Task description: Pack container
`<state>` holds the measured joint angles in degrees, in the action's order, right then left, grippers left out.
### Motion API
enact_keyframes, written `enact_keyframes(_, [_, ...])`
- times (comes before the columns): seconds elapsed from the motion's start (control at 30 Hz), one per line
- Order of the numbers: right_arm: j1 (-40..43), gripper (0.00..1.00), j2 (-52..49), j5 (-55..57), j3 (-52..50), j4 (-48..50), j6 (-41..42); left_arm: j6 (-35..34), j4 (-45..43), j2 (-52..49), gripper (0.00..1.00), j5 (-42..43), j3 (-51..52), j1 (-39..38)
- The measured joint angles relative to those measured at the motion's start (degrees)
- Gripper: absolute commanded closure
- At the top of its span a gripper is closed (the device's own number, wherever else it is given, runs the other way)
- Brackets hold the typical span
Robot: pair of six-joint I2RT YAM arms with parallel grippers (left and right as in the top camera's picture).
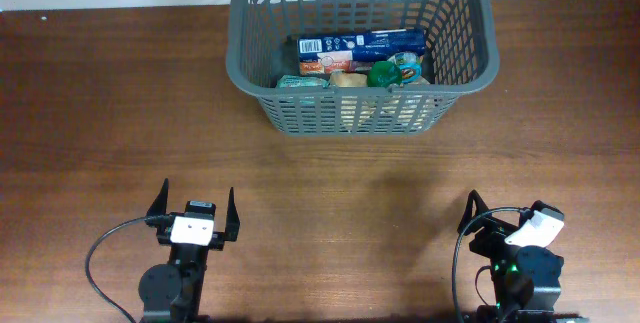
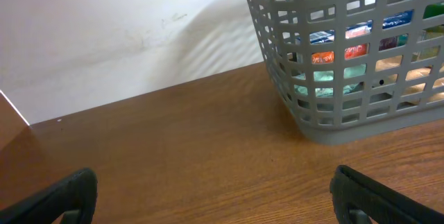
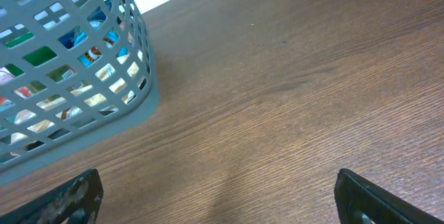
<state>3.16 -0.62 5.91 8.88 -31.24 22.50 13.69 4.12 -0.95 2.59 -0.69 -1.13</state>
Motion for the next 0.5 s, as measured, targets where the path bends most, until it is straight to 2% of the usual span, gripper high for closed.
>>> enact_keyframes(0.5, [0.0, 0.01, 0.0, 0.0, 0.0, 0.0, 0.02, 0.0, 0.0, 0.0, 0.01, 0.0, -0.02, 0.0])
